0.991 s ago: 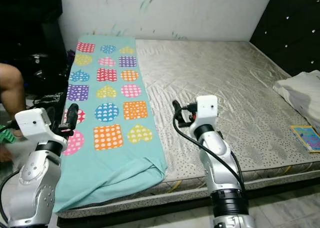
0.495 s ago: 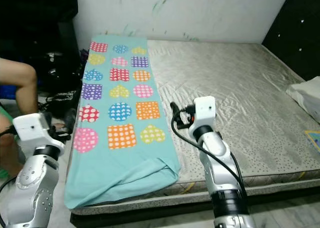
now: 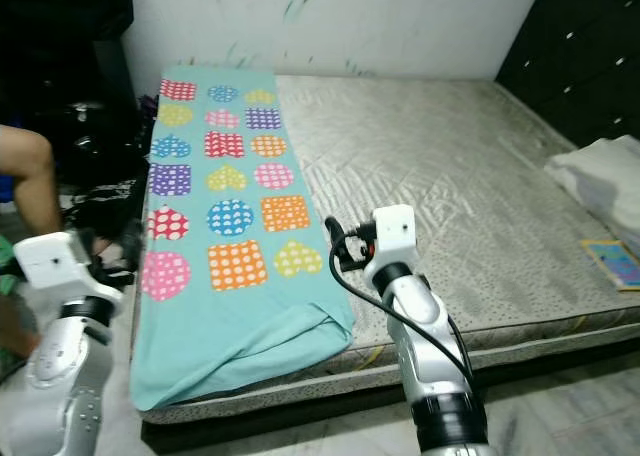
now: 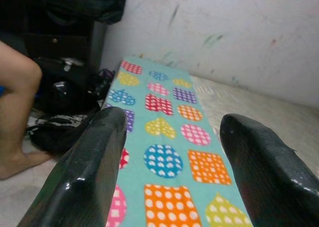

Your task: Clean up the room

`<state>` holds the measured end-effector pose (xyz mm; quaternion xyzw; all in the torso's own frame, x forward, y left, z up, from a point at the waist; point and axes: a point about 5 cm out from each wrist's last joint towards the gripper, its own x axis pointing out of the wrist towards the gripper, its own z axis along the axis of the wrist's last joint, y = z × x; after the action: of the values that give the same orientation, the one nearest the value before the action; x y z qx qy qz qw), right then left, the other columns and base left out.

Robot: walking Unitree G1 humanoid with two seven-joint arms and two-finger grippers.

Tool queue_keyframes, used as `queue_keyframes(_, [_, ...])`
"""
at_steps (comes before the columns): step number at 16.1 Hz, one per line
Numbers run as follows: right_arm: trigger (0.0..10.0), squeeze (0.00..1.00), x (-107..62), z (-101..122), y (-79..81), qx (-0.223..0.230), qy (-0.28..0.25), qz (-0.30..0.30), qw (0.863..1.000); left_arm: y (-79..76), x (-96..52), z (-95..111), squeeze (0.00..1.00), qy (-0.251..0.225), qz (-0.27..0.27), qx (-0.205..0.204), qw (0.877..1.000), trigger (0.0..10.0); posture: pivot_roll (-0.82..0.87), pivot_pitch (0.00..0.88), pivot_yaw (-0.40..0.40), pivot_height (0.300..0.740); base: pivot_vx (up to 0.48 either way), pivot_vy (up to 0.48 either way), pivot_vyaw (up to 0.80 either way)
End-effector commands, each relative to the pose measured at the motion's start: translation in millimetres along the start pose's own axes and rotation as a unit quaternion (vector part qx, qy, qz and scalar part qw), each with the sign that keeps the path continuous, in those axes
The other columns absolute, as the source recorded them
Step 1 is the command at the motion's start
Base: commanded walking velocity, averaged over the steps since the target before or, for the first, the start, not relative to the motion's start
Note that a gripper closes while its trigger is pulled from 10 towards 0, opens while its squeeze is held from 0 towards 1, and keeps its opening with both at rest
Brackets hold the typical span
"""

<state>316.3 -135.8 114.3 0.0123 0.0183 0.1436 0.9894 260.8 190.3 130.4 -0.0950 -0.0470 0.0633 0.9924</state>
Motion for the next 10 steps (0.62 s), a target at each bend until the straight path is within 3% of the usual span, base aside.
queue_keyframes(1, [10.0,0.00,-2.2,1.3,0.3,-0.003,0.004,0.004,1.000,-4.2,-0.7,3.2,0.00,-0.002,-0.010,0.004,1.000,10.0,0.00,0.077,-0.093,0.740,0.000,0.000,0.00])
queue_keyframes(6, [10.0,0.00,-5.0,0.9,3.8,-0.024,0.010,0.022,0.999,-7.2,-6.6,2.9,0.00,0.003,-0.013,-0.004,1.000,10.0,0.00,0.102,-0.100,0.740,0.000,0.000,0.00])
queue_keyframes(8, [10.0,0.00,-4.8,1.3,5.8,-0.023,0.010,0.025,0.999,-8.2,-8.1,3.0,0.00,0.005,-0.016,-0.007,1.000,10.0,0.00,0.110,-0.102,0.740,0.000,0.000,0.59])
queue_keyframes(10, [10.0,0.00,-5.2,1.1,5.9,-0.019,0.013,0.023,0.999,-9.2,-7.8,3.2,0.00,0.005,-0.018,-0.009,1.000,10.0,0.00,0.114,-0.103,0.740,0.000,0.000,0.00])
